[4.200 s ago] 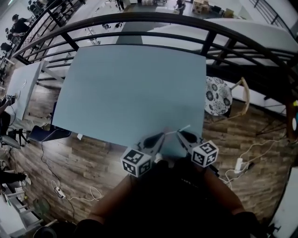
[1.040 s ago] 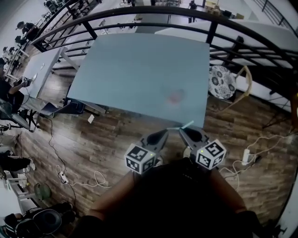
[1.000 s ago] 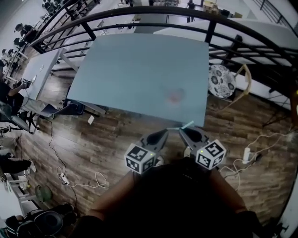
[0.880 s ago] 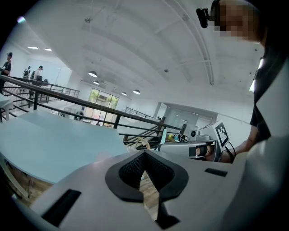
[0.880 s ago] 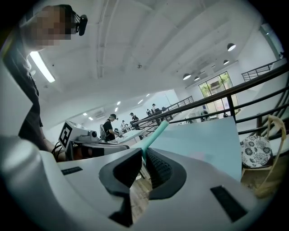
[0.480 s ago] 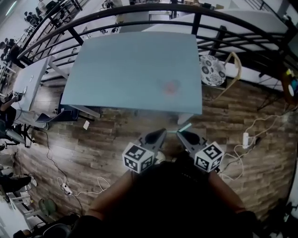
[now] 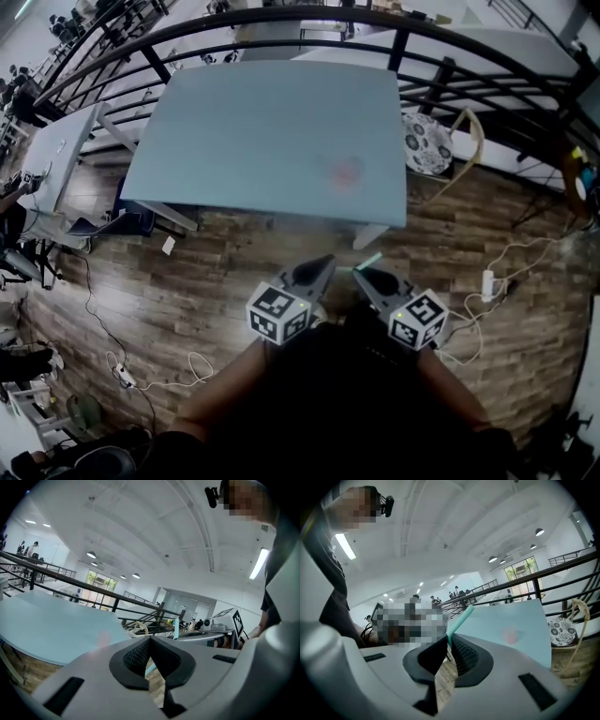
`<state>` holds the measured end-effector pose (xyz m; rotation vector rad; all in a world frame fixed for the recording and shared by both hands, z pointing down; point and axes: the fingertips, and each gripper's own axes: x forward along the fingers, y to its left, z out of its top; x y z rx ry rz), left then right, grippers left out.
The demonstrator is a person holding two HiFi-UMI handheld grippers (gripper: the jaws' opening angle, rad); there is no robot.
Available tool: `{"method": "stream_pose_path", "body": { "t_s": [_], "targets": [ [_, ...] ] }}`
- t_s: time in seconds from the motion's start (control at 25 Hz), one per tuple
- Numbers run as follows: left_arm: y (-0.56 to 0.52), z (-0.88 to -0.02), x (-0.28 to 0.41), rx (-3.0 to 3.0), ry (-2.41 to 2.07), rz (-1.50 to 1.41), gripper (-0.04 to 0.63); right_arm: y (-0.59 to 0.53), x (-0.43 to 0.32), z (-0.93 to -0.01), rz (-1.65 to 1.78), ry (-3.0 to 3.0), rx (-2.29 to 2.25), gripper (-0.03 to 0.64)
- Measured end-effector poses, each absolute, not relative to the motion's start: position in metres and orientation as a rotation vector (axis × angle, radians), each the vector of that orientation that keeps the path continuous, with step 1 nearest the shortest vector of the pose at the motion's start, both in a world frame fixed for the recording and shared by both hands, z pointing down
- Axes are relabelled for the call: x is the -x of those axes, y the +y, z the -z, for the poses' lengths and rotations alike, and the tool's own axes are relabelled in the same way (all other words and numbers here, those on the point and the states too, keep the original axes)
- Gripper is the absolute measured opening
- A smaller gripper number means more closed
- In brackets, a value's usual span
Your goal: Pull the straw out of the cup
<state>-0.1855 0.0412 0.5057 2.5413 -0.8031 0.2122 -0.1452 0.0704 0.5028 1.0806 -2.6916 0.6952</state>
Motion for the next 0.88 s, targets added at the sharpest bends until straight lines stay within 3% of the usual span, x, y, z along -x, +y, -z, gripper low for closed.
{"method": "stream_pose_path", "body": {
  "t_s": [0.88],
  "targets": [
    [0.041, -0.504, 0.197, -2.533, -0.819, -0.185, 0.011, 0.072, 0.156, -0.502, -0.689, -2.686, -1.057, 0.041]
  ]
}}
